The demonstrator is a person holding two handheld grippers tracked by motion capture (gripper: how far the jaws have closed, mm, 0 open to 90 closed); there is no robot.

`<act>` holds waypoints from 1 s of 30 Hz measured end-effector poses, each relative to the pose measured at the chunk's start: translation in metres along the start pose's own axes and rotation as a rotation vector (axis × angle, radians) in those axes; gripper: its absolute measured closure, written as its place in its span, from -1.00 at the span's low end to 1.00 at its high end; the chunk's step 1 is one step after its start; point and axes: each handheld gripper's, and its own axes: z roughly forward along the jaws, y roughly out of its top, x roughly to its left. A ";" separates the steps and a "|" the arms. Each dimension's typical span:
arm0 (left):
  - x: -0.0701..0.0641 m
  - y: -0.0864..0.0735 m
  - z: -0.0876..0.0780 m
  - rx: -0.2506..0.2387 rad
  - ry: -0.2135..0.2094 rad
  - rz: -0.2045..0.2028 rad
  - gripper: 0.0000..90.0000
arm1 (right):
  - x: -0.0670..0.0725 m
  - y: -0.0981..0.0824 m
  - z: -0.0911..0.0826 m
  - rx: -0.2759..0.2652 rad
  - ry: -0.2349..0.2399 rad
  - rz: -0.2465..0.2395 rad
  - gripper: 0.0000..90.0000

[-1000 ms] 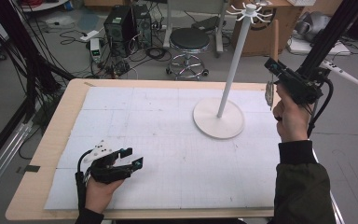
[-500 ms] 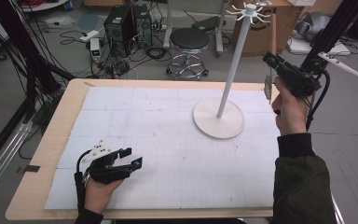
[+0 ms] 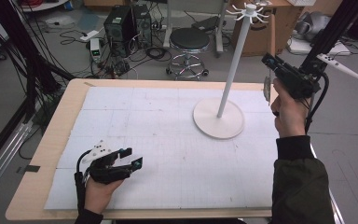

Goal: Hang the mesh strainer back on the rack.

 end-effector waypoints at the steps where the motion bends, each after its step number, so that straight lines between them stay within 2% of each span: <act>1: 0.000 0.000 0.000 0.000 0.000 0.001 -0.19 | 0.000 -0.001 0.001 -0.001 0.001 0.005 0.57; 6: 0.001 0.000 -0.001 -0.002 0.002 -0.002 -0.19 | 0.002 -0.003 0.004 0.001 -0.003 0.005 0.57; 9: 0.001 0.000 -0.001 0.001 0.002 0.001 -0.19 | 0.003 -0.004 0.007 0.000 -0.017 -0.013 0.57; 17: 0.002 0.000 -0.002 -0.007 0.003 -0.002 -0.19 | 0.009 -0.004 0.017 0.015 -0.113 -0.085 0.57; 19: 0.002 0.000 -0.002 -0.006 0.001 -0.004 -0.19 | 0.009 -0.003 0.019 0.023 -0.114 -0.091 0.57; 21: 0.002 0.000 -0.002 -0.006 0.002 -0.001 -0.19 | 0.011 -0.003 0.020 0.023 -0.146 -0.116 0.57; 30: 0.002 0.000 -0.002 -0.004 0.004 -0.002 -0.19 | 0.011 -0.003 0.026 0.058 -0.160 -0.112 0.57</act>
